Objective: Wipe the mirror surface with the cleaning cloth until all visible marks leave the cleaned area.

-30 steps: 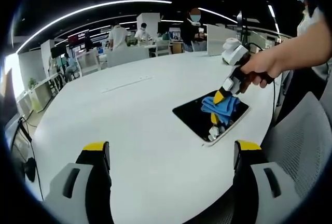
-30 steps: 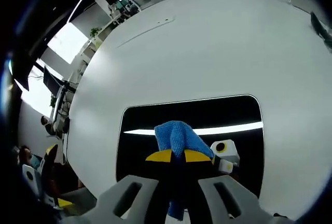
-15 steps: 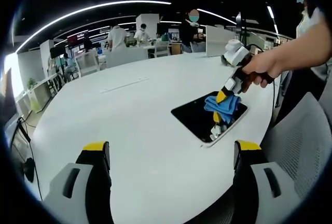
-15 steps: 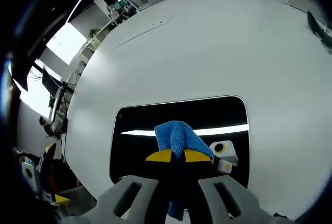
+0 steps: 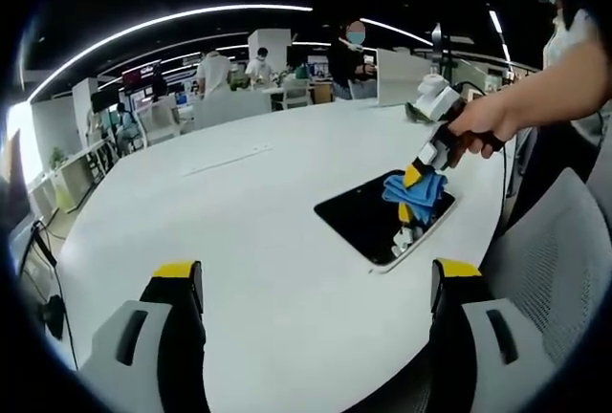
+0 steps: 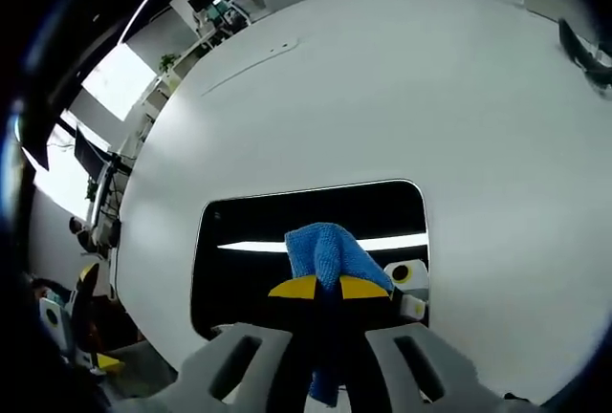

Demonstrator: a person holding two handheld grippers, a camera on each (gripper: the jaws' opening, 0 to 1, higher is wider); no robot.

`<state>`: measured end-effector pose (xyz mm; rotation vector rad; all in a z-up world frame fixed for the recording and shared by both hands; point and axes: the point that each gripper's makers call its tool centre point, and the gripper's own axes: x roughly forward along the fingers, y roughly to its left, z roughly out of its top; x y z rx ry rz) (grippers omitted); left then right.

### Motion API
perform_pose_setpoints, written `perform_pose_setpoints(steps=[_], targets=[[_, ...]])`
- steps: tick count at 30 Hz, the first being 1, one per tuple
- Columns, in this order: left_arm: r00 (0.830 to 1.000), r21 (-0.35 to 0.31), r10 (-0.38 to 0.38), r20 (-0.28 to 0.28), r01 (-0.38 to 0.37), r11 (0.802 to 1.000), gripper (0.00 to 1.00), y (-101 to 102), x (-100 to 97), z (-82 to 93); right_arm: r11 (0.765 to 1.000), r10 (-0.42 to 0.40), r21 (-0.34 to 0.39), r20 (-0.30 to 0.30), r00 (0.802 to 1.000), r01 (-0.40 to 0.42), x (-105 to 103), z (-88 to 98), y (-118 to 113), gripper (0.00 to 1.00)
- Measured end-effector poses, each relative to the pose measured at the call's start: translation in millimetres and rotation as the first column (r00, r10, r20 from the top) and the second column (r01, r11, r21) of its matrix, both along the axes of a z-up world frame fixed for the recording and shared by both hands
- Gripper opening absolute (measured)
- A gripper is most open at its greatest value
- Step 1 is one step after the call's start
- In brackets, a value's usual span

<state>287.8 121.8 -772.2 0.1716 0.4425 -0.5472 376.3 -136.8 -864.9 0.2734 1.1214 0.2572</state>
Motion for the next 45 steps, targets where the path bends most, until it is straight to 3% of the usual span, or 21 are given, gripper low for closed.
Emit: perform_pose_setpoints(steps=[23,33,45], targets=[[1.000,0.028,-0.001,0.017,0.001,1.000,0.98,0.5,0.3,0.6,0.997,-0.064,-0.039,0.006,0.998,0.064,4.7,-5.0,-52.5,0.01],[0.999,0.035,0.004,0.032,-0.005,0.999,0.98,2.0,1.0,2.5,0.995,-0.050,-0.087,0.029,0.998,0.052,3.4,-5.6,-49.0,0.00],[0.999,0.036,0.006,0.043,-0.008,0.999,0.98,2.9,1.5,4.0,0.996,-0.069,-0.060,0.014,0.998,0.070,3.0,-4.1,-50.8,0.00]])
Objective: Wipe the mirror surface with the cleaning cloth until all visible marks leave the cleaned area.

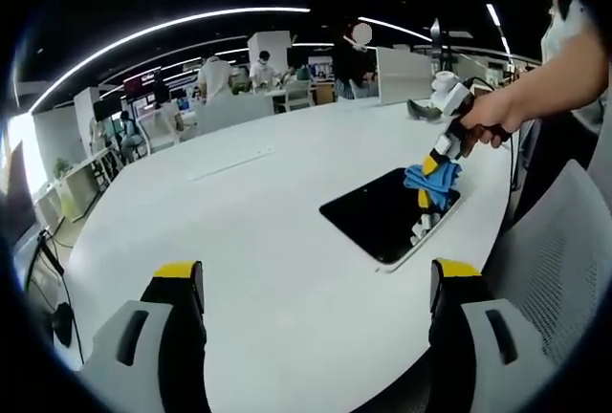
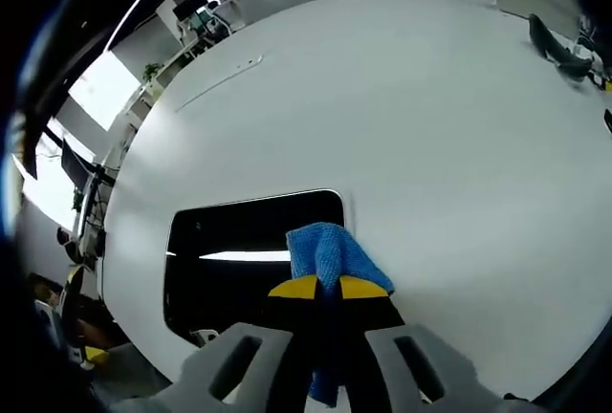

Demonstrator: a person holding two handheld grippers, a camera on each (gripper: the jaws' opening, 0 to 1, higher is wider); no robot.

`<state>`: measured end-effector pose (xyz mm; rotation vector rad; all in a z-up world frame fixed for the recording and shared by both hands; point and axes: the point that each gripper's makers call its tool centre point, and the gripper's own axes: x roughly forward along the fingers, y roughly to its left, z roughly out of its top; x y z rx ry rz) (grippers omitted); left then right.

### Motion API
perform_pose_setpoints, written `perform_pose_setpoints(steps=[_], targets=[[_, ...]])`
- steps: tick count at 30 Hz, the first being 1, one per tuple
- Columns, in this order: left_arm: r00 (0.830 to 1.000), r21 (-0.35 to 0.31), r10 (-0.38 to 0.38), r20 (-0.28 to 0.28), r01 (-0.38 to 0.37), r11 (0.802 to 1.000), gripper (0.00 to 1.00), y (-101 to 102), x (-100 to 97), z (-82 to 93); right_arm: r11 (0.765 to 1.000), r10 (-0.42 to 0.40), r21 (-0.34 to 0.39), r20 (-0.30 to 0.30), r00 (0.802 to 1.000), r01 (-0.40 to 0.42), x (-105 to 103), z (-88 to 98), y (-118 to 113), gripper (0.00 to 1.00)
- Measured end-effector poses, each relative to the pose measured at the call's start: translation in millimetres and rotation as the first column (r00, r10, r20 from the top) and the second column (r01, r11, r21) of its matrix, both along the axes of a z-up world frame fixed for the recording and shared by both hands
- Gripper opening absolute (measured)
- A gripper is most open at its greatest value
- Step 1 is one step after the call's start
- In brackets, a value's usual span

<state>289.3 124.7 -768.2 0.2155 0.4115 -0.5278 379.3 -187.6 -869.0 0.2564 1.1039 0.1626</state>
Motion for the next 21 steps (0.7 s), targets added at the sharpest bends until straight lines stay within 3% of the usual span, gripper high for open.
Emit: perform_pose_setpoints(steps=[7,16,21], targets=[[1.000,0.002,-0.001,-0.001,0.001,1.000,0.98,0.3,-0.2,-0.5,1.000,0.007,-0.024,0.001,1.000,-0.007,-0.1,-1.0,2.0,0.00],[1.000,0.006,-0.013,-0.009,0.013,1.000,0.98,-1.9,-1.3,-2.4,1.000,-0.020,0.002,0.009,1.000,0.020,-7.3,0.9,1.3,0.00],[1.000,-0.030,-0.013,-0.004,0.012,0.999,0.99,-3.0,-2.1,2.7,1.000,-0.019,0.002,0.005,1.000,0.019,-14.5,0.5,5.0,0.00]])
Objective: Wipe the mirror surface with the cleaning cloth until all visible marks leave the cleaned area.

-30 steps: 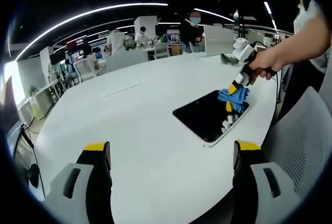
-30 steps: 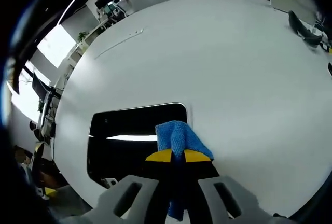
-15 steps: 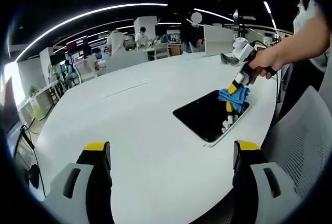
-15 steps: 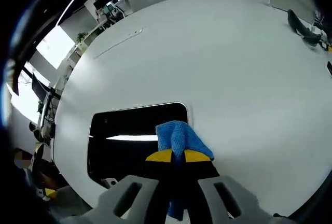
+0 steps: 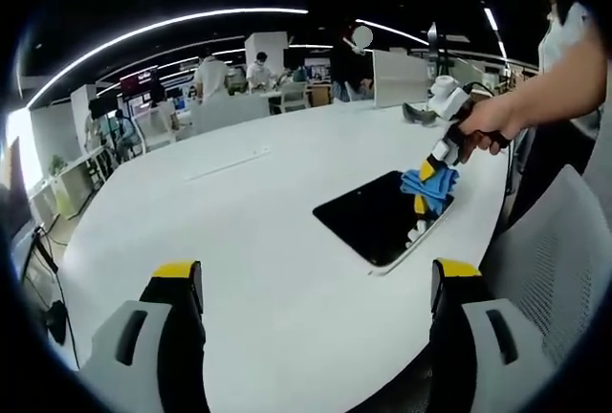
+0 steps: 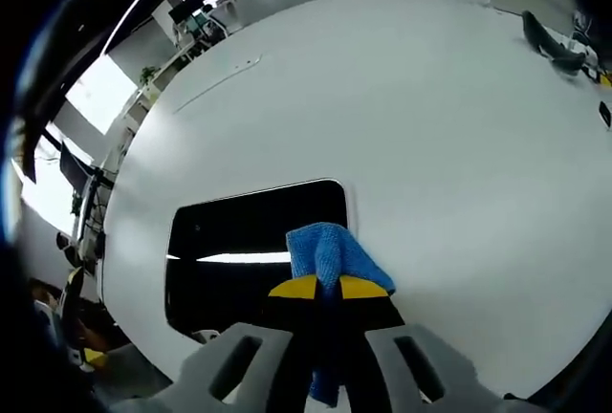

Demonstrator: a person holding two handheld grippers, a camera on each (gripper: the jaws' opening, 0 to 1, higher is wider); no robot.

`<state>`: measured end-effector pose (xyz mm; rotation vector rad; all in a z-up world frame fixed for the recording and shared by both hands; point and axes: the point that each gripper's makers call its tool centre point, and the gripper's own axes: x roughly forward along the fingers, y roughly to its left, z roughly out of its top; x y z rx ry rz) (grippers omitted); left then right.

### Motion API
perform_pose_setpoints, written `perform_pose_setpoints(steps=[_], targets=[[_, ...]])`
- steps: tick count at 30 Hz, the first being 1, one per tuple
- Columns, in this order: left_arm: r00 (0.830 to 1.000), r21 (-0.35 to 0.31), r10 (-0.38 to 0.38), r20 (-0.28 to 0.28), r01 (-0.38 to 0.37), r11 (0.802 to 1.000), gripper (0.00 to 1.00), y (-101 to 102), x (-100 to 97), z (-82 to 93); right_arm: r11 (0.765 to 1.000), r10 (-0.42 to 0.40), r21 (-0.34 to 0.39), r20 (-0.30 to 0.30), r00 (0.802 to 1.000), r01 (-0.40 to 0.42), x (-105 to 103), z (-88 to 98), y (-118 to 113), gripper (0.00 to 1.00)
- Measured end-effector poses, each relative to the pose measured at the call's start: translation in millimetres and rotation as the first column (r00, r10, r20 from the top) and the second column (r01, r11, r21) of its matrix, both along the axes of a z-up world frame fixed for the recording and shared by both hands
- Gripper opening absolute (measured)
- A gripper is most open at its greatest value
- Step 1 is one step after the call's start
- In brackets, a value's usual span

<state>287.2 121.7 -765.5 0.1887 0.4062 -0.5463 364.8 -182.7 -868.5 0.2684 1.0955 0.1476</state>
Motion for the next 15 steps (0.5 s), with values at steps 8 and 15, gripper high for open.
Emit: perform_pose_setpoints(steps=[8,15], targets=[[1.000,-0.004,0.004,-0.001,-0.004,1.000,0.99,2.9,0.4,-1.3,1.000,-0.010,0.012,0.004,1.000,0.010,-13.1,-0.1,4.4,0.00],[1.000,0.001,0.000,0.001,0.000,1.000,0.99,2.5,-0.7,-1.4,1.000,-0.016,0.019,0.003,1.000,0.016,-25.1,1.2,7.5,0.01]])
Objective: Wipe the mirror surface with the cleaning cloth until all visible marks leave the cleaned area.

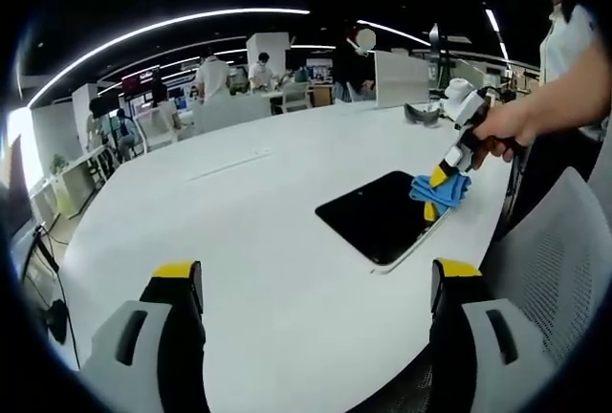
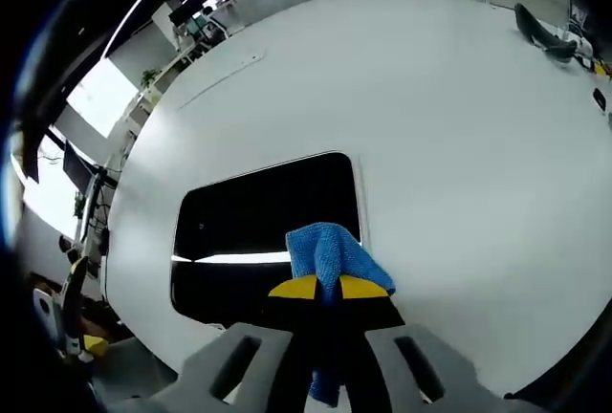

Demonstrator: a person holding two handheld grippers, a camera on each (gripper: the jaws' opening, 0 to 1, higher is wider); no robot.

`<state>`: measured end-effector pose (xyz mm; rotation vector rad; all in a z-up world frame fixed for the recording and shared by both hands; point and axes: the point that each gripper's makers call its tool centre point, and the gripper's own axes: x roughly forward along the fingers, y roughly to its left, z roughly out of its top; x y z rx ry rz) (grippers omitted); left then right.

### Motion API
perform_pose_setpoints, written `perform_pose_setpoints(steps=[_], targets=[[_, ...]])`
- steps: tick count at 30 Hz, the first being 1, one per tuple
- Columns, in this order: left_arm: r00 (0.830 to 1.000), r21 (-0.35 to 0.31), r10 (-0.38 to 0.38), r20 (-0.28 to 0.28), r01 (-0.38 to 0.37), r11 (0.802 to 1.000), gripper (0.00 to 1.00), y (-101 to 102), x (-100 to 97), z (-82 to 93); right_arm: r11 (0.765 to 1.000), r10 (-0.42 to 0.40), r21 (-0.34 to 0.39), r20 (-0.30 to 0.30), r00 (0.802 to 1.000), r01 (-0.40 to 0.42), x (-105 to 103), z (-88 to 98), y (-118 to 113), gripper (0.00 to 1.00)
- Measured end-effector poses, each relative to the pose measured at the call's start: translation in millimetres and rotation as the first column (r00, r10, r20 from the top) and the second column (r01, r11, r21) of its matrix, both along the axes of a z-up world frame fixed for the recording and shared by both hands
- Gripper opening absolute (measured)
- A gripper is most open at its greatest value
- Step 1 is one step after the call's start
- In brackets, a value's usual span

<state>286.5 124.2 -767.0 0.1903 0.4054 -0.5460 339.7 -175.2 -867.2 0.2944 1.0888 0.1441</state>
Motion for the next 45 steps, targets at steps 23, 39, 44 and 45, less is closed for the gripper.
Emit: perform_pose_setpoints(steps=[23,39,44,45], targets=[[1.000,0.003,0.004,0.003,-0.004,1.000,0.99,1.1,0.6,0.7,1.000,-0.016,0.016,-0.022,1.000,0.016,-26.3,1.9,1.4,0.00],[1.000,-0.003,0.000,-0.006,0.000,1.000,0.99,0.3,0.0,-0.2,0.995,-0.078,0.058,-0.034,0.996,0.080,-26.3,-0.9,17.8,0.00],[1.000,-0.003,0.004,0.003,-0.004,1.000,0.99,1.7,0.7,1.5,0.996,-0.065,0.058,-0.031,0.997,0.067,-24.7,-0.5,32.7,0.00],[1.000,-0.003,0.002,0.000,-0.002,1.000,0.99,1.4,0.4,1.1,0.996,-0.065,0.057,-0.030,0.997,0.067,-24.7,-0.1,34.6,0.00]])
